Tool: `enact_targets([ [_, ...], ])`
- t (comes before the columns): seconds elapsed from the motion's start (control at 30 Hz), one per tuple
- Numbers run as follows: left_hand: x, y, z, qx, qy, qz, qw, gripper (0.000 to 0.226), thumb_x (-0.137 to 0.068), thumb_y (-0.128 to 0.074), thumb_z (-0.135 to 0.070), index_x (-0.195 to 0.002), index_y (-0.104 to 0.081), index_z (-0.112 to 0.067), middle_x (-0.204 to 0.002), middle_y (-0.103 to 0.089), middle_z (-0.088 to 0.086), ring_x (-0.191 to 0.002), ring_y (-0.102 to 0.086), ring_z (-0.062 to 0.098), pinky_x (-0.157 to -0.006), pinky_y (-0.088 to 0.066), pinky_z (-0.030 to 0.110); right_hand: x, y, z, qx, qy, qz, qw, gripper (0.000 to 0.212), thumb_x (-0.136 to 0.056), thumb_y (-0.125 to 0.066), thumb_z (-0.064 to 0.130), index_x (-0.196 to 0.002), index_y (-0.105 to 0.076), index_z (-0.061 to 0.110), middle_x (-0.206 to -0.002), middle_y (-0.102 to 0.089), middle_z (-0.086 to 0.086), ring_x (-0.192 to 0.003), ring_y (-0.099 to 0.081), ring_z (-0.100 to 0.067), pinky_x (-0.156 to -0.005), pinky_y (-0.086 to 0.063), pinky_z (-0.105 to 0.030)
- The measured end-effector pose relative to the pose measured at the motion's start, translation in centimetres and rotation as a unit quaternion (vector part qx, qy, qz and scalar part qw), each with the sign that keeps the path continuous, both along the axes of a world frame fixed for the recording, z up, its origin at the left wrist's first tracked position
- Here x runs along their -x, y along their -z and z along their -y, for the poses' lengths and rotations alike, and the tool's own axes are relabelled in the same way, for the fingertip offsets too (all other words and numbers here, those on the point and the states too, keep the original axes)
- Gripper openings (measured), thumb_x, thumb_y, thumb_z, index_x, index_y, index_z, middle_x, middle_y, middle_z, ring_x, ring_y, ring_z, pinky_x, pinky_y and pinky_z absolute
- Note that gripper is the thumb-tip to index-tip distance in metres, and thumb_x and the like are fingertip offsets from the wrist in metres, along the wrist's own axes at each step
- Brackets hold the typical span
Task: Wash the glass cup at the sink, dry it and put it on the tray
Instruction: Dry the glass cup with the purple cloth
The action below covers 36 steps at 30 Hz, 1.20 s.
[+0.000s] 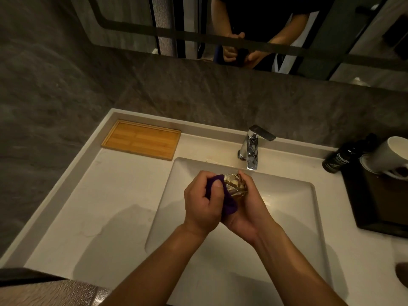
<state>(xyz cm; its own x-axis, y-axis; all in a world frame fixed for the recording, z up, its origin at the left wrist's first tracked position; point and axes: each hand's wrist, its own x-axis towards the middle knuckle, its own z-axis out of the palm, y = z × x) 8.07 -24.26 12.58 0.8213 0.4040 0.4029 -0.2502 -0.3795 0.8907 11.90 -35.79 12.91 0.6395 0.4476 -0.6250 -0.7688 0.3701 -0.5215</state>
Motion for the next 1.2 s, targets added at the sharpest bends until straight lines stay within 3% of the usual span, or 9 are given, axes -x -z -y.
enact_targets([
  [0.1, -0.2, -0.1, -0.3, -0.012, 0.016, -0.046, 0.999, 0.021, -0.095, -0.046, -0.039, -0.091, -0.059, -0.022, -0.075, -0.060, -0.013, -0.071, -0.063, 0.013, -0.055, -0.049, 0.017, -0.1, 0.4, 0.2, 0.063, -0.007, 0.058, 0.996, 0.058, -0.097, -0.056, 0.061, -0.114, -0.081, 0.011, -0.114, -0.081, -0.019, -0.100, -0.081, -0.029, -0.081, -0.066, -0.042],
  [0.2, -1.0, -0.2, -0.7, -0.124, 0.018, -0.085, 0.989, 0.029, -0.094, -0.046, -0.045, -0.088, -0.062, -0.021, -0.072, -0.062, -0.007, -0.068, -0.062, 0.012, -0.057, -0.053, 0.028, -0.2, 0.3, -0.1, 0.156, -0.018, 0.157, 0.975, 0.054, -0.096, -0.057, 0.061, -0.122, -0.074, 0.016, -0.121, -0.077, -0.017, -0.112, -0.076, -0.031, -0.084, -0.065, -0.041],
  [0.3, -0.9, -0.2, -0.4, -0.124, 0.001, -0.059, 0.990, 0.028, -0.094, -0.048, -0.043, -0.092, -0.064, -0.020, -0.075, -0.064, -0.007, -0.070, -0.063, 0.011, -0.058, -0.055, 0.027, -0.3, -0.1, -0.3, 0.099, -0.001, 0.113, 0.989, 0.046, -0.096, -0.063, 0.055, -0.112, -0.080, 0.016, -0.110, -0.081, -0.017, -0.100, -0.081, -0.028, -0.077, -0.065, -0.039],
  [0.43, 0.1, 0.1, -0.1, 0.018, -0.008, 0.001, 1.000, 0.022, -0.094, -0.047, -0.037, -0.095, -0.060, -0.018, -0.081, -0.062, -0.012, -0.077, -0.065, 0.013, -0.056, -0.052, 0.017, -0.3, -0.4, -0.2, -0.005, -0.014, -0.010, 1.000, 0.056, -0.090, -0.065, 0.057, -0.115, -0.082, 0.010, -0.112, -0.080, -0.018, -0.093, -0.080, -0.030, -0.088, -0.062, -0.044],
  [0.6, -0.9, -0.1, -0.8, -0.061, -0.004, -0.087, 0.994, 0.027, -0.094, -0.046, -0.045, -0.089, -0.062, -0.023, -0.074, -0.063, -0.010, -0.071, -0.064, 0.011, -0.059, -0.057, 0.029, -0.4, -0.1, -0.4, 0.149, -0.031, 0.137, 0.979, 0.053, -0.099, -0.055, 0.058, -0.124, -0.074, 0.016, -0.119, -0.079, -0.016, -0.108, -0.078, -0.030, -0.087, -0.066, -0.046],
  [0.7, -1.5, -0.3, -0.9, -0.098, -0.020, -0.081, 0.992, 0.024, -0.094, -0.048, -0.045, -0.092, -0.063, -0.026, -0.076, -0.063, -0.014, -0.072, -0.063, 0.007, -0.061, -0.055, 0.026, -0.4, -0.4, -0.8, 0.129, -0.021, 0.137, 0.982, 0.049, -0.099, -0.058, 0.056, -0.125, -0.074, 0.017, -0.119, -0.079, -0.015, -0.106, -0.079, -0.029, -0.080, -0.066, -0.043],
  [0.87, 0.0, 0.5, -0.1, 0.032, -0.030, 0.019, 0.999, 0.024, -0.095, -0.046, -0.036, -0.098, -0.061, -0.017, -0.082, -0.064, -0.005, -0.076, -0.065, 0.012, -0.056, -0.053, 0.021, -0.3, -0.5, -0.7, 0.025, -0.010, 0.012, 1.000, 0.056, -0.095, -0.059, 0.059, -0.118, -0.082, 0.013, -0.113, -0.081, -0.016, -0.095, -0.081, -0.029, -0.085, -0.064, -0.042],
  [1.03, -1.7, 0.1, -1.4, 0.116, -0.015, -0.149, 0.982, 0.028, -0.088, -0.050, -0.042, -0.072, -0.064, -0.023, -0.068, -0.066, -0.007, -0.064, -0.062, 0.005, -0.052, -0.046, 0.016, -0.7, -0.2, -0.6, 0.243, -0.046, 0.192, 0.950, 0.051, -0.103, -0.045, 0.059, -0.116, -0.076, 0.020, -0.109, -0.083, -0.008, -0.098, -0.079, -0.021, -0.074, -0.063, -0.032],
  [1.2, -2.5, -0.3, -2.4, 0.379, 0.102, -0.330, 0.859, 0.032, -0.087, -0.058, -0.042, -0.067, -0.075, -0.025, -0.065, -0.069, -0.001, -0.064, -0.066, 0.015, -0.058, -0.053, 0.028, -0.2, 0.4, -0.4, 0.307, -0.060, 0.291, 0.904, 0.052, -0.101, -0.047, 0.061, -0.115, -0.069, 0.016, -0.116, -0.073, -0.026, -0.113, -0.067, -0.046, -0.102, -0.053, -0.061],
])
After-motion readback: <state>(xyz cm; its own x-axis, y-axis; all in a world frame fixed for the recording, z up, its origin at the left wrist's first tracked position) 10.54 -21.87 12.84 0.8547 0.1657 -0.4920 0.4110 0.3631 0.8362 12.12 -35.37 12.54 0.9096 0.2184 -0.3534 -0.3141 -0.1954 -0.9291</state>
